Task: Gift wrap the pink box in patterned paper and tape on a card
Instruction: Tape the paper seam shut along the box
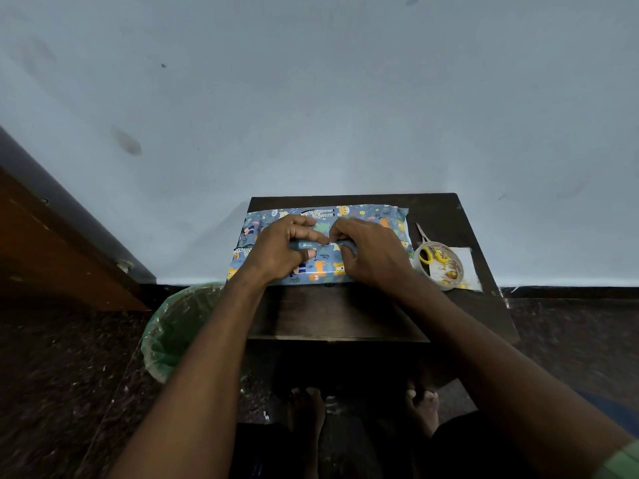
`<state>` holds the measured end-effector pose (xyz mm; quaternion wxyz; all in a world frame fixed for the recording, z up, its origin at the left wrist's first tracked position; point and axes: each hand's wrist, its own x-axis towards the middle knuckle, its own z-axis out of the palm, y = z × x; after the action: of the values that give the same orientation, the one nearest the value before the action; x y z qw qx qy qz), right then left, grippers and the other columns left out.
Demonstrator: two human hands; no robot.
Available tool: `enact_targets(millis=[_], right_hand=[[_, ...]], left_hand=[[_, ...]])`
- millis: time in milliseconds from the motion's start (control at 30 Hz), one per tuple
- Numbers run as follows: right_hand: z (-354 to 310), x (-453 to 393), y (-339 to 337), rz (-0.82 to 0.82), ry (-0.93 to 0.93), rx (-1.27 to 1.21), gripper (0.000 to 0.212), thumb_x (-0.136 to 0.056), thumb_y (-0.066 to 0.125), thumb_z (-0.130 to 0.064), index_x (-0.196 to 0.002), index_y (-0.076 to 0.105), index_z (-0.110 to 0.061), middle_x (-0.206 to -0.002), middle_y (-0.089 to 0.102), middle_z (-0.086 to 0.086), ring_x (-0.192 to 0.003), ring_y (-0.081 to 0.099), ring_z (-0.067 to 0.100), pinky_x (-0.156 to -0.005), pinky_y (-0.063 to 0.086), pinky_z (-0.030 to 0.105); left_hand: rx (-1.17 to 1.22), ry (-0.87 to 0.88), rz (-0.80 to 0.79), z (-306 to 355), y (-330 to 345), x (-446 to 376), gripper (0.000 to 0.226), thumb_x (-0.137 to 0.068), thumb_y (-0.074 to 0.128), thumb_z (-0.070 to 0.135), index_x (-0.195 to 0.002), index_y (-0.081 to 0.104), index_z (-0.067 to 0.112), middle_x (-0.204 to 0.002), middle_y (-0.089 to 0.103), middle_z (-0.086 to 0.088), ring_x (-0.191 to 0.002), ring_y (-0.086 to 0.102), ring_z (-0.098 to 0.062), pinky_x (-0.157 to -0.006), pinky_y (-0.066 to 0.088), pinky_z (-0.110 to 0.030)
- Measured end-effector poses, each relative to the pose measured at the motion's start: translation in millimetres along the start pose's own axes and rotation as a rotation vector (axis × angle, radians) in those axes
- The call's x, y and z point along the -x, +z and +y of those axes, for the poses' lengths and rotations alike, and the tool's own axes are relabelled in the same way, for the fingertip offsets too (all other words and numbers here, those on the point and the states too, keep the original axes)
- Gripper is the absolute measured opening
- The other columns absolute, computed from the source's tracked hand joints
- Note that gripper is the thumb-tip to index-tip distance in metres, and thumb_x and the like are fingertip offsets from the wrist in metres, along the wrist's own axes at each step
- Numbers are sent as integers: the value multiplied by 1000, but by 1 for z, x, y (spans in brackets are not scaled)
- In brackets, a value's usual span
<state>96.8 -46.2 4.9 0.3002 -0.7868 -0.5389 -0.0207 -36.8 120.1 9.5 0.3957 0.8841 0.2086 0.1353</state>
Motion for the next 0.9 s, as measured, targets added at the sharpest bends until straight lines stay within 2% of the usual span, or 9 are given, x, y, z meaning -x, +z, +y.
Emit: enact_targets(millis=[67, 167, 300, 367, 400, 500, 600, 733, 900], right_hand=[[1, 0, -1, -8, -5, 8, 24, -82, 55, -16, -101, 68, -25, -94, 71, -1, -84, 65, 26, -70, 54, 43], [0, 1, -3, -12, -8, 11, 27, -84, 57, -14, -101, 73, -27, -94, 72, -2, -84, 66, 26, -70, 53, 40], [-2, 1, -4, -8, -34, 36, 33, -93, 61, -10, -111, 81, -29, -103, 75, 0, -88, 68, 26, -67, 52, 37], [-2, 1, -5, -16, -52, 41, 36, -94, 60, -8, -114, 81, -29, -107, 75, 0, -90, 69, 28, -67, 53, 37], [-2, 1, -5, -20, -61, 45, 38, -93, 60, -7, -115, 81, -29, -106, 75, 0, -90, 69, 28, -66, 53, 38], [-3, 2, -6, -43, -64, 68, 38, -92, 60, -8, -115, 81, -29, -106, 72, -4, -94, 68, 27, -67, 52, 38], [-5, 2, -6, -53, -55, 75, 39, -92, 58, -10, -115, 81, -30, -107, 71, -5, -98, 67, 27, -69, 51, 37], [-7, 2, -6, -35, -44, 69, 37, -92, 59, -9, -113, 82, -30, -106, 70, -5, -98, 67, 26, -69, 50, 36], [-9, 3, -5, 2, -48, 62, 37, -91, 59, -8, -108, 84, -30, -101, 70, -5, -94, 68, 27, -65, 47, 34]], left_hand=[[4, 3, -7, -1, 0, 1, 40, -90, 80, 0, -114, 82, 31, -145, 60, 7, -116, 68, -15, -72, 64, -30], [-32, 26, -6, -3, -1, 1, 41, -90, 81, 2, -114, 82, 34, -146, 59, 9, -129, 61, -14, -88, 61, -34], [-18, 14, -16, 1, -2, 2, 39, -91, 80, 2, -116, 81, 31, -148, 58, 8, -119, 63, -8, -74, 61, -18], [-33, 20, -17, 1, -3, 3, 38, -92, 80, 2, -117, 81, 30, -148, 58, 8, -122, 60, -8, -77, 56, -9], [-43, 23, -19, 1, -3, 2, 39, -91, 80, 2, -118, 82, 31, -148, 58, 8, -127, 58, -10, -83, 56, -11], [-35, -8, -26, -1, -2, 1, 39, -91, 80, 4, -117, 82, 33, -147, 58, 9, -127, 63, -24, -98, 59, -43], [-60, 2, -21, -1, -1, 2, 39, -91, 81, 7, -117, 82, 35, -149, 57, 7, -127, 64, -27, -103, 55, -52], [-141, 68, 36, 2, 3, 2, 34, -90, 80, 10, -112, 81, 35, -144, 62, 4, -135, 56, -14, -113, 45, -36], [-232, 137, 150, 4, 13, -3, 17, -93, 74, 13, -104, 81, 23, -118, 70, 2, -113, 62, -13, -89, 43, -14]])
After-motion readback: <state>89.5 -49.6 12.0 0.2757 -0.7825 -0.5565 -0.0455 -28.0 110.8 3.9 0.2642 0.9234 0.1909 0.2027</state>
